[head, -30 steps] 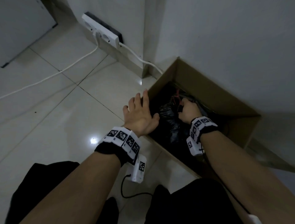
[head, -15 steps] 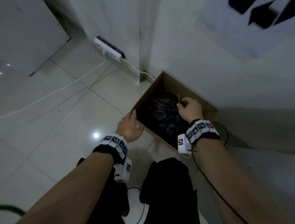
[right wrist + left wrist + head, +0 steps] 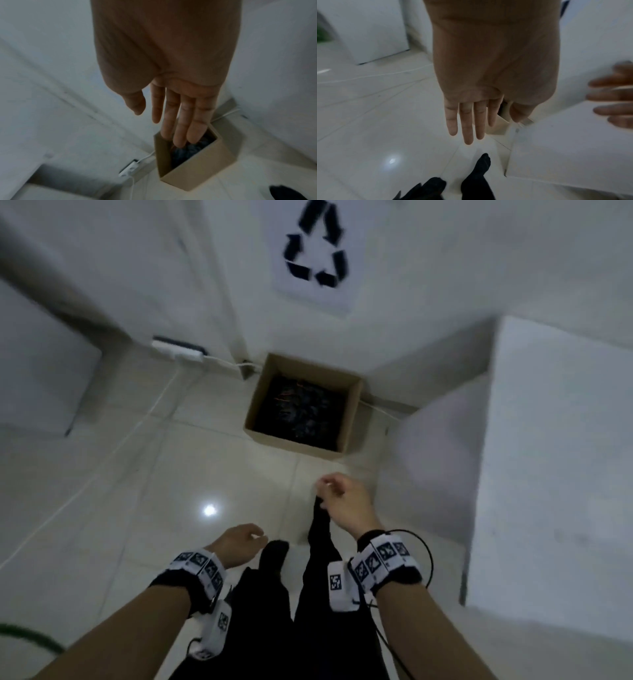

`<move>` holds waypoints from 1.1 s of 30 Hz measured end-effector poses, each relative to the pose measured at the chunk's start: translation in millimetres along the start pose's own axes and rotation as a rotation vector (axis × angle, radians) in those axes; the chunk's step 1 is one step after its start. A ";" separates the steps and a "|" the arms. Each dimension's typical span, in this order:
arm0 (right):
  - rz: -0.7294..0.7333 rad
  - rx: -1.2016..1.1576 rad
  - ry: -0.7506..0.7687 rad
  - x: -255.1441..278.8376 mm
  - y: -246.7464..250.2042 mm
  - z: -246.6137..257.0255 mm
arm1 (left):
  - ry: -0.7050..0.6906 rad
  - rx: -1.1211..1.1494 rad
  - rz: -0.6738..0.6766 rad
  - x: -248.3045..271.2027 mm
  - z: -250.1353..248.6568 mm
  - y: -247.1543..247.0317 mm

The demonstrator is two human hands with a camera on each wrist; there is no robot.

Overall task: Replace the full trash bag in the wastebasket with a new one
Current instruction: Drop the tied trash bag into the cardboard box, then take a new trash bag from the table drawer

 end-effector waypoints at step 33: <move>-0.749 -1.084 -0.553 414.4 374.4 -719.4 | -0.045 -0.568 0.328 -3.4 -402.9 -612.7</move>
Point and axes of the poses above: each hand's wrist, its own x-axis away from the middle knuckle, its own y-axis out of the back of the hand, z = x × y, the point moved 7 cm from there along -x, towards the middle knuckle, and after that the axes turned 4 degrees about -y, right-handed, at the moved point
